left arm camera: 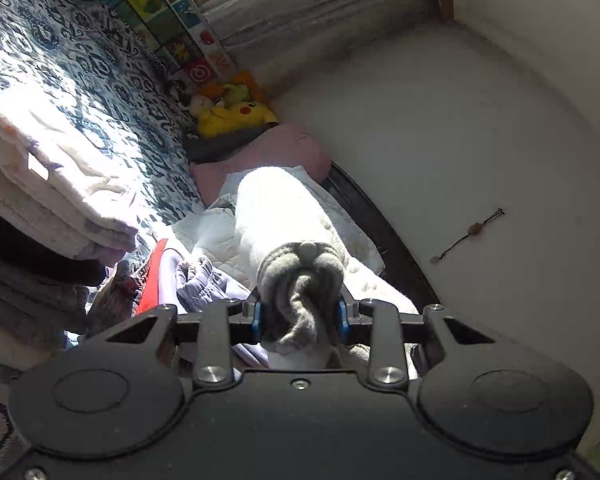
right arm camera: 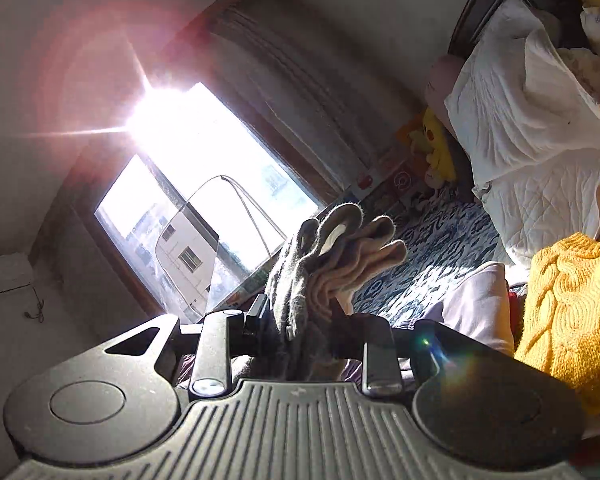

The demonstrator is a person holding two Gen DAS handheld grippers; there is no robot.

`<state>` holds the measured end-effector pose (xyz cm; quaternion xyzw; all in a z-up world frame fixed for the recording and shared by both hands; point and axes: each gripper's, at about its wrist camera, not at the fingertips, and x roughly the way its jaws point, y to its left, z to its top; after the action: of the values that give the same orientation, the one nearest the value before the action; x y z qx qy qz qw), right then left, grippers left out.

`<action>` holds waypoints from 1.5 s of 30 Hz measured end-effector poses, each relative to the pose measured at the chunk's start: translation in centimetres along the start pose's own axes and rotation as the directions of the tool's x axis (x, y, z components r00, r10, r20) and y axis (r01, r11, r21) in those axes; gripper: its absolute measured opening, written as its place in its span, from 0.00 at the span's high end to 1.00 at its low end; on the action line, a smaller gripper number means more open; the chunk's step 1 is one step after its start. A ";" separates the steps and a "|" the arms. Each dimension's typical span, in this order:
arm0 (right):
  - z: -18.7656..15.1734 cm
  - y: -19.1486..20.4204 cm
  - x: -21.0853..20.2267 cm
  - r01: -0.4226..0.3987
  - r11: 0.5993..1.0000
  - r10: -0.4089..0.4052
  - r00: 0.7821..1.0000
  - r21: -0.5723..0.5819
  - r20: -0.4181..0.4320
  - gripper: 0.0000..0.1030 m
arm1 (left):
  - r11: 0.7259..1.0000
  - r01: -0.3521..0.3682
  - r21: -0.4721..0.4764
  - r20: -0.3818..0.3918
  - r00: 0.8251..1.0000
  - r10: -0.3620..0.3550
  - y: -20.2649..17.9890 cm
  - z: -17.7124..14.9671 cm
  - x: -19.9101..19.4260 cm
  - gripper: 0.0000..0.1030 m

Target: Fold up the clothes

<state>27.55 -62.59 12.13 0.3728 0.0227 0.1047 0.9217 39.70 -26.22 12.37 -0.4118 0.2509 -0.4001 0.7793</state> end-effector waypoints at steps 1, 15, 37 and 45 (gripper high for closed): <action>0.8 -0.8 0.9 0.032 0.999 -0.032 0.999 -0.003 0.011 0.71 | 1.000 0.013 -0.001 0.000 1.000 -0.013 -0.2 0.5 1.5 0.70; -2.2 -10.3 7.8 0.528 0.825 -0.564 0.795 -0.203 -0.224 0.66 | 0.942 -0.307 0.135 -0.155 0.933 0.326 6.2 -3.7 10.7 0.39; -14.9 8.8 -10.2 0.087 0.860 -0.364 0.797 -0.503 -0.482 0.01 | 0.700 -0.454 0.551 -0.037 0.825 0.563 -2.9 -9.0 -24.7 0.01; -11.8 6.2 -17.2 -0.072 0.205 -0.708 0.677 -0.976 -0.198 0.01 | 0.135 -0.569 0.811 0.298 0.601 0.742 -7.2 -9.0 -41.6 0.01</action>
<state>8.26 -53.81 7.24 -0.3207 0.3444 0.0014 0.8823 7.20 1.90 16.23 0.2194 0.2403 -0.1175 0.9382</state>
